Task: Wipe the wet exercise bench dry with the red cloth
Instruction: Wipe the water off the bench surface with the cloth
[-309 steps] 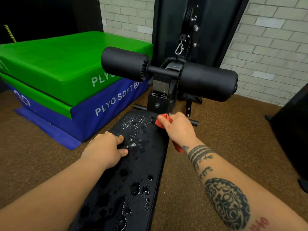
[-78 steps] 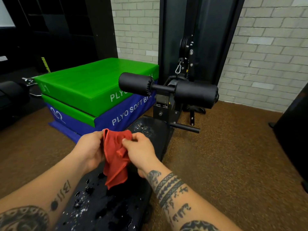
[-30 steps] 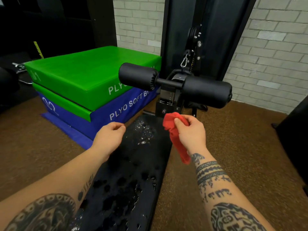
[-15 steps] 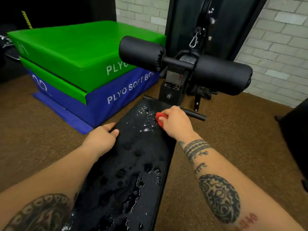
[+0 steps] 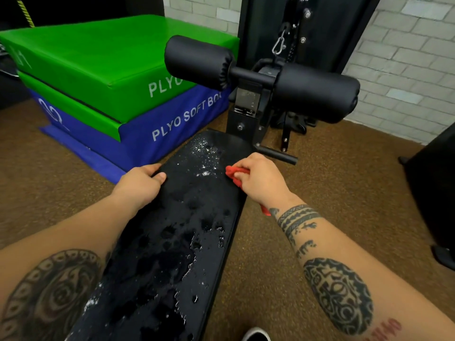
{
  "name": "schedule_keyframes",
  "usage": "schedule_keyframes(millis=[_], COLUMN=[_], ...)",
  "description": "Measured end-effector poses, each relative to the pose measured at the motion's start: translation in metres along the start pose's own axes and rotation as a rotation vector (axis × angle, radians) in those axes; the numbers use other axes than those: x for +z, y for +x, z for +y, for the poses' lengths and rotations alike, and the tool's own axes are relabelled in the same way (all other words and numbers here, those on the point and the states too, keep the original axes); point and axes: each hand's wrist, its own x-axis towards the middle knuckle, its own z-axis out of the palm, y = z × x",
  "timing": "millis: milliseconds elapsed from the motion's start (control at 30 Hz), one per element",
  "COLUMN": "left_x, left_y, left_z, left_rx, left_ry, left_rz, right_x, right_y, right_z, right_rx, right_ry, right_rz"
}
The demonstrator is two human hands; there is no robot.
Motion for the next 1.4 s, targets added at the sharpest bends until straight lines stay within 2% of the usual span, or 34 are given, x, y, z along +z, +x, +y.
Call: schedule_keyframes(millis=[100, 133, 233, 367, 433, 500, 567, 633, 700, 767, 867, 1000, 1033, 1133, 1167, 1300, 1400], left_x=[-0.001, -0.002, -0.001, 0.001, 0.0, 0.0, 0.0, 0.001, -0.001, -0.004, -0.013, -0.026, -0.03, -0.041, -0.044, -0.048, -0.044], left_y=[-0.001, -0.001, 0.001, 0.005, 0.005, 0.004, 0.001, -0.002, -0.004, -0.009, -0.021, -0.043, -0.05, -0.074, -0.081, -0.096, -0.101], left_z=[-0.001, -0.001, -0.004, -0.003, -0.002, -0.001, -0.001, -0.001, 0.0, 0.002, 0.007, 0.013, 0.014, 0.015, 0.015, 0.014, 0.011], left_rx=[0.003, 0.008, 0.015, 0.026, 0.022, 0.023, 0.018, 0.024, 0.029, 0.023, 0.06, 0.139, 0.146, 0.18, 0.197, 0.183, 0.184], left_ry=[-0.022, -0.024, -0.042, -0.041, -0.032, -0.049, -0.05, -0.039, -0.052, -0.086, -0.088, 0.109, 0.178, 0.433, 0.503, 0.733, 0.837], left_rz=[0.004, 0.007, 0.01, 0.022, 0.024, 0.017, 0.017, 0.012, 0.015, 0.022, 0.063, 0.122, 0.103, 0.028, -0.006, -0.199, -0.24], right_x=[-0.024, -0.029, -0.025, 0.009, 0.007, -0.01, -0.03, -0.034, -0.025, -0.002, 0.008, -0.008, -0.01, -0.011, -0.01, 0.002, 0.013], right_y=[-0.021, -0.024, -0.028, -0.046, -0.056, -0.066, -0.074, -0.074, -0.076, -0.08, -0.087, -0.097, -0.097, -0.094, -0.093, -0.102, -0.109], right_z=[-0.006, -0.007, 0.001, 0.006, 0.002, -0.003, -0.006, -0.001, -0.008, -0.02, -0.032, -0.037, -0.037, -0.032, -0.031, -0.037, -0.041], right_rx=[-0.052, -0.031, 0.08, 0.05, 0.038, 0.083, 0.115, 0.119, 0.11, 0.112, 0.072, 0.042, 0.045, 0.111, 0.12, 0.111, 0.083], right_ry=[0.036, 0.087, 0.306, 0.143, 0.119, 0.175, 0.1, 0.022, 0.101, 0.187, 0.039, 0.095, 0.126, 0.206, 0.171, 0.012, -0.018], right_rz=[-0.27, -0.296, -0.07, 0.055, 0.038, -0.151, -0.353, -0.219, -0.094, -0.052, -0.017, -0.287, -0.286, -0.01, 0.035, -0.095, -0.078])
